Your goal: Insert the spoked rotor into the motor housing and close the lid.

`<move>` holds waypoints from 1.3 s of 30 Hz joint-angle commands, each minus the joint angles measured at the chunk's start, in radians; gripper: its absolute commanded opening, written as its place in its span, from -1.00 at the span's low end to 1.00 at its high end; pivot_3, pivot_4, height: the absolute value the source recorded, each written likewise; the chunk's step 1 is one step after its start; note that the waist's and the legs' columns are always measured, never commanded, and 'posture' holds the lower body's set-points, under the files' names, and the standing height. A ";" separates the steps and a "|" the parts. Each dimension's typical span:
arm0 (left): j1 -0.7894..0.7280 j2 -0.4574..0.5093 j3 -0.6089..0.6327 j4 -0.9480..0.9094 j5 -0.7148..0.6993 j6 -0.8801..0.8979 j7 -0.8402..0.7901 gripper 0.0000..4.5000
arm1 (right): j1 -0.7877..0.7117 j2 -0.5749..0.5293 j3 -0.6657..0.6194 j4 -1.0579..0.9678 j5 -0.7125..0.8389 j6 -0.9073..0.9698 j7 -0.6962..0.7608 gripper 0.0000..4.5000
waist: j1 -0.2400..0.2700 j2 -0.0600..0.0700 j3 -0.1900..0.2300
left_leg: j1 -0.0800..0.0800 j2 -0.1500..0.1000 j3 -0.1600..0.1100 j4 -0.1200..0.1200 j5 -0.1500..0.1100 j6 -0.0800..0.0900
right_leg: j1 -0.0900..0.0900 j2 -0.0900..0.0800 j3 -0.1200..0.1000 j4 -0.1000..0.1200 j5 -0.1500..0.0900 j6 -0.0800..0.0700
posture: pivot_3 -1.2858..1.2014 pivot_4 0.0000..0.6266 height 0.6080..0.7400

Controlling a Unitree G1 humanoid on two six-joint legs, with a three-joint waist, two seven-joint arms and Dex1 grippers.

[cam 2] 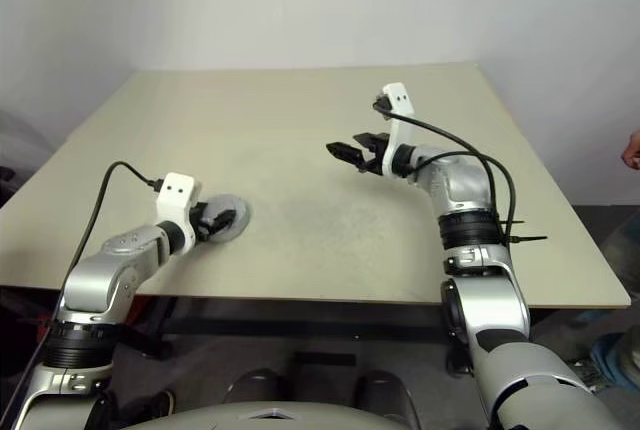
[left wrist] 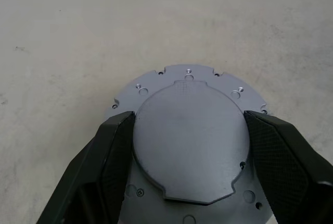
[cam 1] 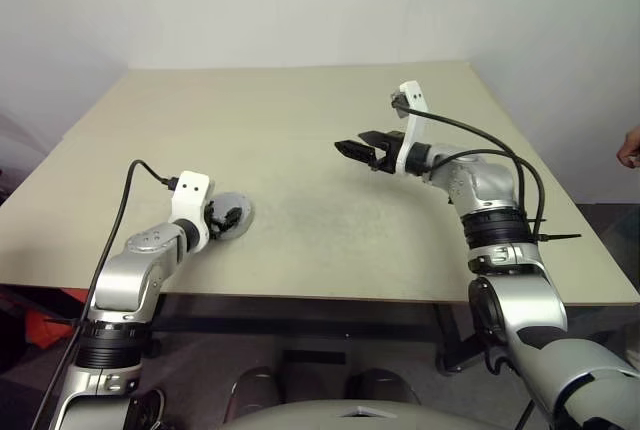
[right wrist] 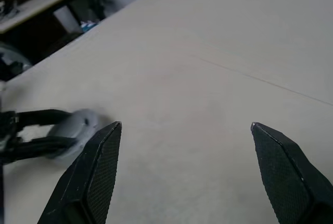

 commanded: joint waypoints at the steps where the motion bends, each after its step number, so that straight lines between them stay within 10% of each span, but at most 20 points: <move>1: 0.068 -0.003 -0.044 0.105 0.036 0.062 0.011 0.35 | 0.030 0.000 0.055 -0.080 -0.021 -0.040 0.012 1.00 | 0.000 0.000 -0.002 | 0.000 0.000 0.000 0.000 0.000 0.000 | 0.000 0.000 0.000 0.000 0.000 0.000 | 0.03 -1.00 1.00; 6: 0.062 -0.005 -0.044 0.102 0.040 0.063 0.008 0.35 | 0.029 0.079 0.083 -0.092 -0.011 -0.051 -0.017 0.71 | -0.002 0.000 -0.002 | 0.001 0.000 0.000 0.000 0.000 0.000 | 0.000 0.000 0.000 0.000 0.000 0.000 | 0.03 -1.00 1.00; 17: 0.061 -0.007 -0.039 0.106 0.048 0.054 0.005 0.35 | -0.024 0.217 0.179 0.016 -0.049 -0.118 -0.017 -0.98 | -0.001 0.000 -0.003 | 0.001 0.000 0.000 0.000 -0.001 0.000 | 0.001 0.000 0.000 -0.001 0.000 0.001 | 0.03 -1.00 1.00; 39: 0.052 -0.016 -0.043 0.107 0.051 0.057 0.007 0.35 | -0.084 0.295 0.166 0.139 -0.039 -0.044 -0.001 -0.98 | -0.002 -0.002 -0.003 | 0.002 -0.001 -0.001 -0.001 -0.001 0.000 | 0.002 -0.001 0.000 -0.001 0.000 0.001 | 0.03 -1.00 1.00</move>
